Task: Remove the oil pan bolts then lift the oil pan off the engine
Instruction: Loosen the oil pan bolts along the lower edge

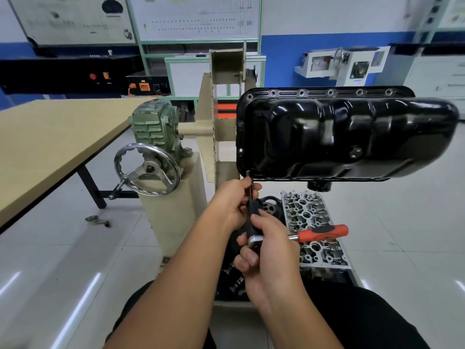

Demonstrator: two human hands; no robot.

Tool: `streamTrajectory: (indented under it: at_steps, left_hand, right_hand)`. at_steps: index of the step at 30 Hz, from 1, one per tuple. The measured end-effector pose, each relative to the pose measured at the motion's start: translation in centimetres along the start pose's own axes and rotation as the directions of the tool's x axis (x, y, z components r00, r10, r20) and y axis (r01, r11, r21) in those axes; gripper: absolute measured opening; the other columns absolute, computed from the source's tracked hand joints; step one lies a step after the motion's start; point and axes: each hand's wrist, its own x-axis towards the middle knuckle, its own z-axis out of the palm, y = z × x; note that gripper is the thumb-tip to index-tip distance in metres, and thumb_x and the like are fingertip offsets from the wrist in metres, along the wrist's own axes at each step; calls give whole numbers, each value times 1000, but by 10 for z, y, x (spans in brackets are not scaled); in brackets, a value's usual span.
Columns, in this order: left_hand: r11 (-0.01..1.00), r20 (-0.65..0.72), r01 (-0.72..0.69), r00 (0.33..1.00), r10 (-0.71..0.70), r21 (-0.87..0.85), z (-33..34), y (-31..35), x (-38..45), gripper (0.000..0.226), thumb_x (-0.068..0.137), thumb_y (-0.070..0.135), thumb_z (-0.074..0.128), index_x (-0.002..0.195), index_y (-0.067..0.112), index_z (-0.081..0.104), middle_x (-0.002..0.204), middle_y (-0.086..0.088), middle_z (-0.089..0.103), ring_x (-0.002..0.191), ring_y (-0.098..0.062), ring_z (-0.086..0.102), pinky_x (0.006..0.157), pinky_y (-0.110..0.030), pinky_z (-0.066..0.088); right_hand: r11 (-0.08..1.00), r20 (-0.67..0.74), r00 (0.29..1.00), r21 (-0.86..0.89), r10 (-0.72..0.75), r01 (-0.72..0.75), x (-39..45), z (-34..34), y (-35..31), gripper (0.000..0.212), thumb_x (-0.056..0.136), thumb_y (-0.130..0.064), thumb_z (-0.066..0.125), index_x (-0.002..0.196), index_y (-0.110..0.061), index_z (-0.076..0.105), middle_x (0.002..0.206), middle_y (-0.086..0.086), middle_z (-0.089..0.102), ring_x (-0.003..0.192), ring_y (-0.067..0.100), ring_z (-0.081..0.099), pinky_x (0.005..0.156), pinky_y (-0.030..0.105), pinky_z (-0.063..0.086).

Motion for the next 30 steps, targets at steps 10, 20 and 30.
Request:
streamTrajectory:
  at_steps: [10,20,30]
  left_hand:
    - [991,86,24,996,-13,-131,1,1,1,40,111,25,42,87,-1,61,66,-3,51,31,-4,28,30,-16,21]
    - [977,66,62,997,-50,-203,3,-1,9,43,112,30,37,85,4,59,59,-1,52,36,-2,27,33,-14,23]
    - [953,4,57,998,-59,-298,6,-11,11,40,110,34,45,87,6,61,54,2,57,43,-1,36,32,-12,29]
  right_hand:
    - [965,153,976,192,152,-180,5,-7,-15,17,96,-19,60,93,-3,63,61,8,50,31,7,32,31,20,28]
    - [999,97,995,34,-15,11,7,-4,-8,22,97,-3,61,116,-13,64,64,13,58,37,13,40,37,23,37]
    - [645,196,943,-691,-267,326,12,-12,-37,28,88,-7,71,91,-35,69,65,7,63,31,17,48,35,24,39]
